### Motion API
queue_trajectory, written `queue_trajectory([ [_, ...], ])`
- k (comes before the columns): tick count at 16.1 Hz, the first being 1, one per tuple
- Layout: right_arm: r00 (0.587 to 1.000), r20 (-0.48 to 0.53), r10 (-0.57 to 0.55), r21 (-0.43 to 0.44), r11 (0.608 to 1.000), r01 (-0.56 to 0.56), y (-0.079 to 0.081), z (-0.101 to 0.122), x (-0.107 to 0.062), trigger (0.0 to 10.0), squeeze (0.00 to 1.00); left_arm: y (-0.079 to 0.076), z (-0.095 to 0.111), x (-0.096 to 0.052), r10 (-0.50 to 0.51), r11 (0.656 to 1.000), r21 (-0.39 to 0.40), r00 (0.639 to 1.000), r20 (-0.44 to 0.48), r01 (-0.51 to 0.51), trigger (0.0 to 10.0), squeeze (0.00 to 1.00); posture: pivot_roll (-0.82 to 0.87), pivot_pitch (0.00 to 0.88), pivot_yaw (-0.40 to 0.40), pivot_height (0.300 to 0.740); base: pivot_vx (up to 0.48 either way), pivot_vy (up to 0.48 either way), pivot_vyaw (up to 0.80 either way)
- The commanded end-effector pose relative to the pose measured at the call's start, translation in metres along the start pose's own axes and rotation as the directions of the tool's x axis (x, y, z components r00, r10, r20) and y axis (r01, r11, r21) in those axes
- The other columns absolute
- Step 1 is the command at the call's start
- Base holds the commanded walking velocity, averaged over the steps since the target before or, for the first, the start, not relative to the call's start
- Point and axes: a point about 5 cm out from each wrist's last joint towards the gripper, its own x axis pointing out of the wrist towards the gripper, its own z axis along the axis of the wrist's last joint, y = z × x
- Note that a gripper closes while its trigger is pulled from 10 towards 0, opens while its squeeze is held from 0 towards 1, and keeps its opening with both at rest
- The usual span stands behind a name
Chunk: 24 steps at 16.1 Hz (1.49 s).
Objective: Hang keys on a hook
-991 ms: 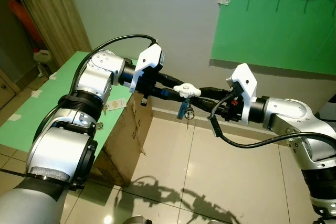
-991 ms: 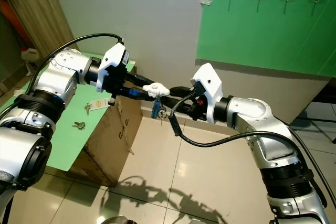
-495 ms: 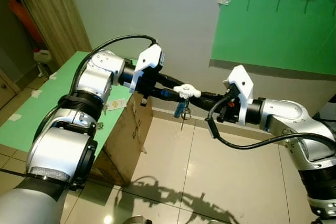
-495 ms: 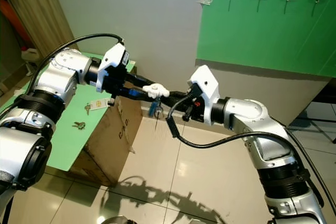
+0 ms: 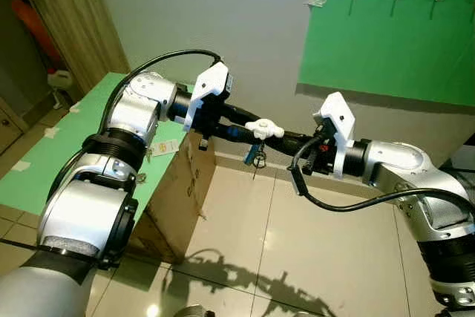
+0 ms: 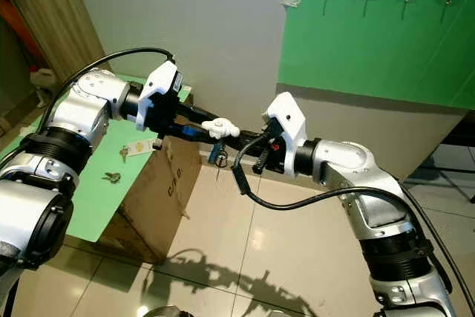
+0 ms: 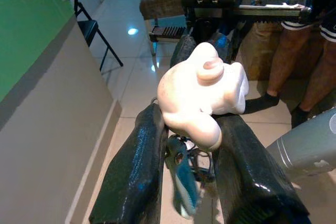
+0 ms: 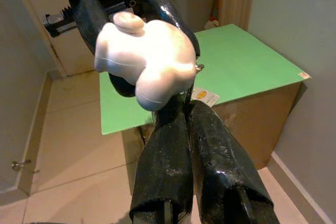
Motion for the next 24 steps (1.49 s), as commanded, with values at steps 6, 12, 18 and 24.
queue_trajectory([
  [6,0.999,0.034,-0.008,0.007,1.0,0.007,0.0,0.005,0.0,0.0,0.0,0.008,0.006,0.001,0.091,0.995,0.054,0.995,-0.042,-0.089,10.0,1.0,-0.19,0.0,0.064,0.74,0.0,0.0,0.0],
  [12,0.999,0.037,-0.01,0.01,1.0,0.01,0.001,0.004,0.001,0.0,0.0,0.008,0.009,0.001,0.088,0.995,0.043,0.996,-0.019,-0.087,10.0,1.0,-0.2,0.0,0.066,0.74,0.0,0.0,0.0],
  [18,0.999,-0.006,-0.036,-0.014,0.999,0.036,0.0,-0.005,-0.002,0.0,0.0,0.013,0.014,-0.007,0.149,0.989,0.009,0.988,0.044,-0.149,10.0,1.0,-0.2,0.0,0.062,0.74,0.0,0.0,0.0],
  [24,0.998,-0.023,-0.059,-0.014,0.998,0.059,-0.002,-0.011,-0.004,0.0,0.0,0.012,0.012,-0.012,0.18,0.984,-0.028,0.98,0.088,-0.178,10.0,1.0,-0.2,0.0,0.056,0.74,0.0,0.0,0.0],
])
